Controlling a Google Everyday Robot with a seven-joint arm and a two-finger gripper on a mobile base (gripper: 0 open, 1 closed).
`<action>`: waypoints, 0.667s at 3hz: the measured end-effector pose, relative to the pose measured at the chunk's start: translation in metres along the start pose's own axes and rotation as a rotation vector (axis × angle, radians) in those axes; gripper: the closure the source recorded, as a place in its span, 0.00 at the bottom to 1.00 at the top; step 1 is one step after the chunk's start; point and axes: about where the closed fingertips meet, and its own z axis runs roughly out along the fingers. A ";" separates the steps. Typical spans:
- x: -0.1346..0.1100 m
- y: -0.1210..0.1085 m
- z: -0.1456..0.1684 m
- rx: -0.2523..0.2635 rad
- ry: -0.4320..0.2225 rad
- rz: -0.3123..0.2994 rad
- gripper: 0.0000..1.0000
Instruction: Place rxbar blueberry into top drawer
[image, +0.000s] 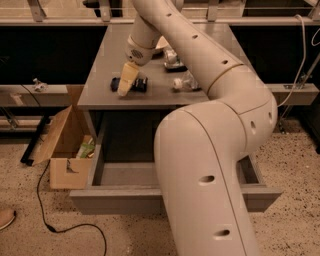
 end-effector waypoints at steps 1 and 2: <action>0.002 0.002 0.005 -0.015 -0.015 0.010 0.36; 0.001 0.002 0.002 -0.018 -0.022 0.013 0.60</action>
Offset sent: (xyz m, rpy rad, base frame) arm -0.0088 -0.0148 0.0048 0.0705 0.0128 -0.0230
